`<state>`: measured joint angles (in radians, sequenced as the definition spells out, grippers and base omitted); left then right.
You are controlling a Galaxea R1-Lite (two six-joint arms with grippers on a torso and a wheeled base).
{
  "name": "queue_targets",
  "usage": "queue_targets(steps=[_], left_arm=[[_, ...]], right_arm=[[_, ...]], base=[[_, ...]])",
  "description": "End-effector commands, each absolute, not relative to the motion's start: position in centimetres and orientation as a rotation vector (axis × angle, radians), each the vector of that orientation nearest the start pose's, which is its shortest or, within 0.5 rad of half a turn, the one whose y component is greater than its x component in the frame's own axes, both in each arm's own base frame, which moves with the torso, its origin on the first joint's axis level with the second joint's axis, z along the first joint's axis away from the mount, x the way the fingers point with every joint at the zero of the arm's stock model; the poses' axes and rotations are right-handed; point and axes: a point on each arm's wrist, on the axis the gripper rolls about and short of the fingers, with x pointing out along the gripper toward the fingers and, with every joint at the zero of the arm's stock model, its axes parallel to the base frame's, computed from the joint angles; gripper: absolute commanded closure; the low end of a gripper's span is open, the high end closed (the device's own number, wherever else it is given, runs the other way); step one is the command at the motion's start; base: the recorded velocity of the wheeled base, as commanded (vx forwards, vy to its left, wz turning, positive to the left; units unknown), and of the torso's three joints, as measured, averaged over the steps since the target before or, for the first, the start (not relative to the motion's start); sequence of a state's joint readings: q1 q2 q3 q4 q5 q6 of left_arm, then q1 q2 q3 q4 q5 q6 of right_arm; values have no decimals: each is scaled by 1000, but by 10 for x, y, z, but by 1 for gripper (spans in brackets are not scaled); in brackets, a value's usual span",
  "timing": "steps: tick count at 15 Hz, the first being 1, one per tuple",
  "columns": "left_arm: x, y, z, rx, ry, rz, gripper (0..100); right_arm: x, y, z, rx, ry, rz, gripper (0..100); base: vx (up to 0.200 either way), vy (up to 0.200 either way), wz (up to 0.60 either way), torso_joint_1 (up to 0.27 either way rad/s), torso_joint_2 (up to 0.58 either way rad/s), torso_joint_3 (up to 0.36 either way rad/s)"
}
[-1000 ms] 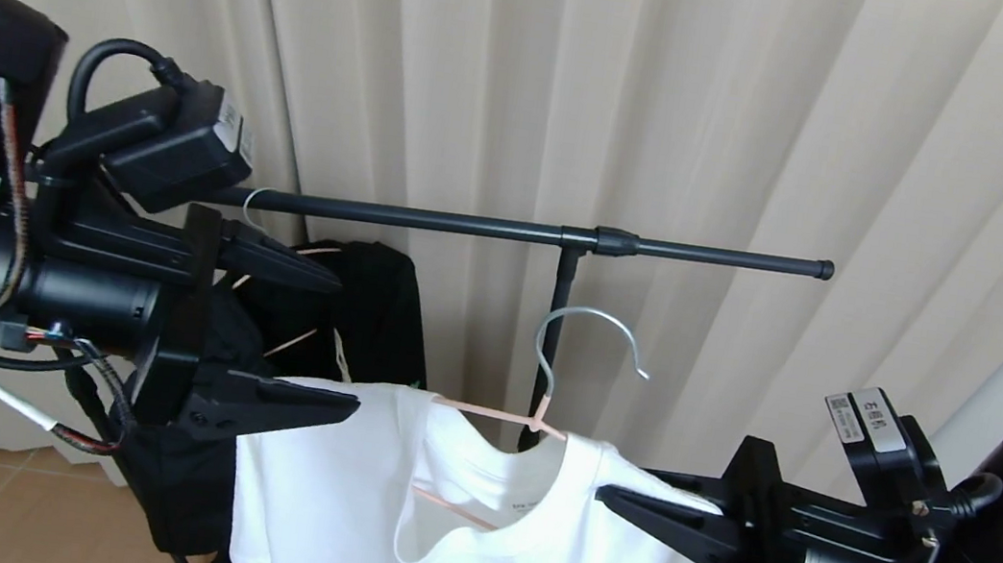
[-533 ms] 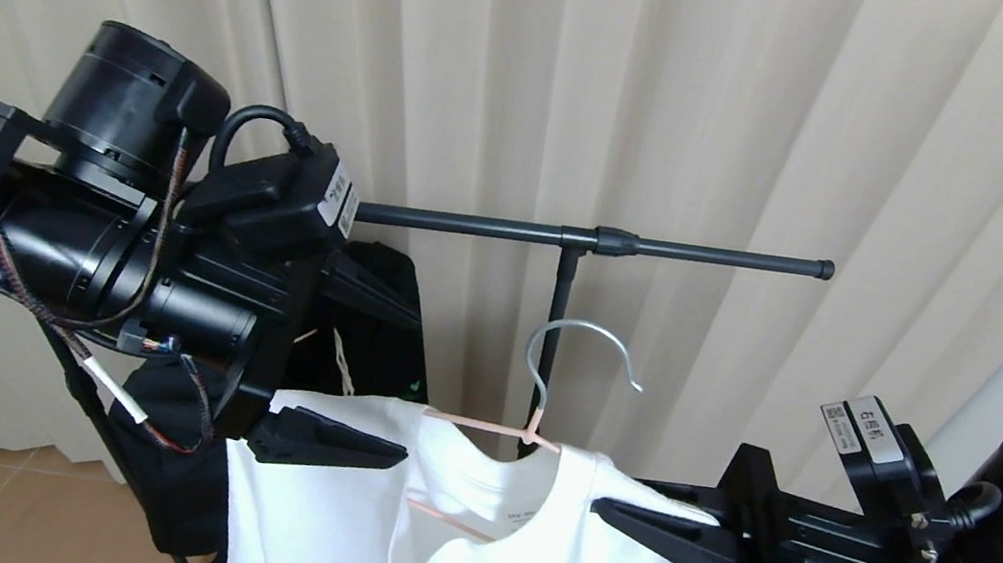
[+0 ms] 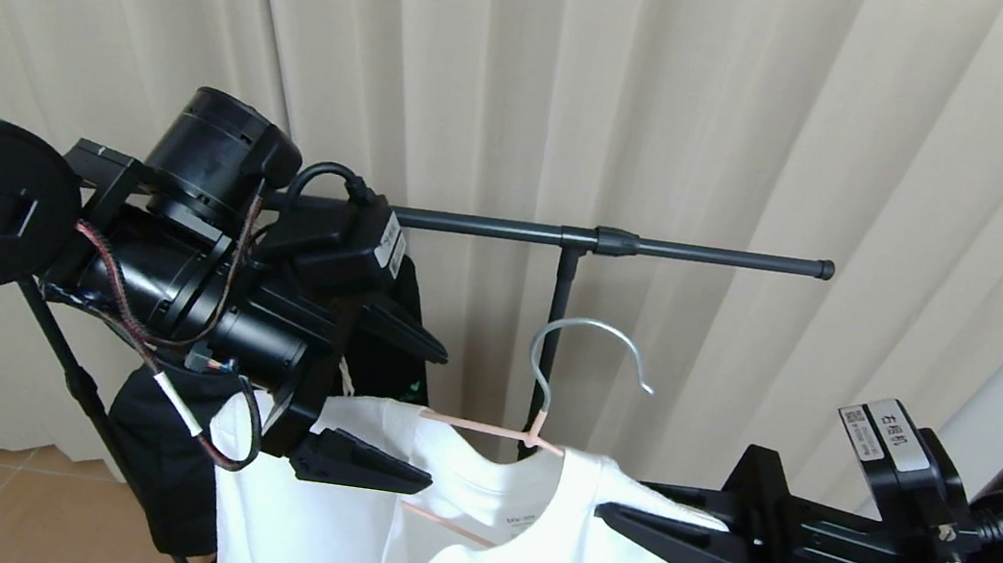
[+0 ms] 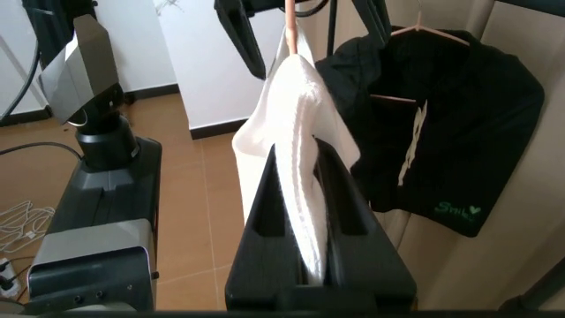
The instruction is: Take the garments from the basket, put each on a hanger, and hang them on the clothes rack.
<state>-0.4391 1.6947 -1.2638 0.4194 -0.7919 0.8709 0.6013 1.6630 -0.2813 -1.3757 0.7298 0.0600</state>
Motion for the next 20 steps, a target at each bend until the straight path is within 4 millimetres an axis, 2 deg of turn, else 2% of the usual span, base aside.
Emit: queue_targets(steps=[1, 8, 9, 20], left_arm=[[260, -140, 215, 545, 348, -1447, 0], [257, -149, 215, 527, 362, -1470, 0], [257, -149, 214, 527, 364, -1470, 100], [245, -142, 221, 518, 362, -1456, 100]], right_arm=[[181, 143, 143, 50, 37, 1334, 100], [176, 143, 147, 50, 16, 1344, 100], [176, 143, 147, 50, 16, 1344, 100], [176, 143, 149, 42, 4, 1340, 100]], base=[[0, 0, 0, 0, 0, 0], [0, 0, 0, 0, 0, 0], [0, 0, 0, 0, 0, 0], [0, 0, 0, 0, 0, 0]])
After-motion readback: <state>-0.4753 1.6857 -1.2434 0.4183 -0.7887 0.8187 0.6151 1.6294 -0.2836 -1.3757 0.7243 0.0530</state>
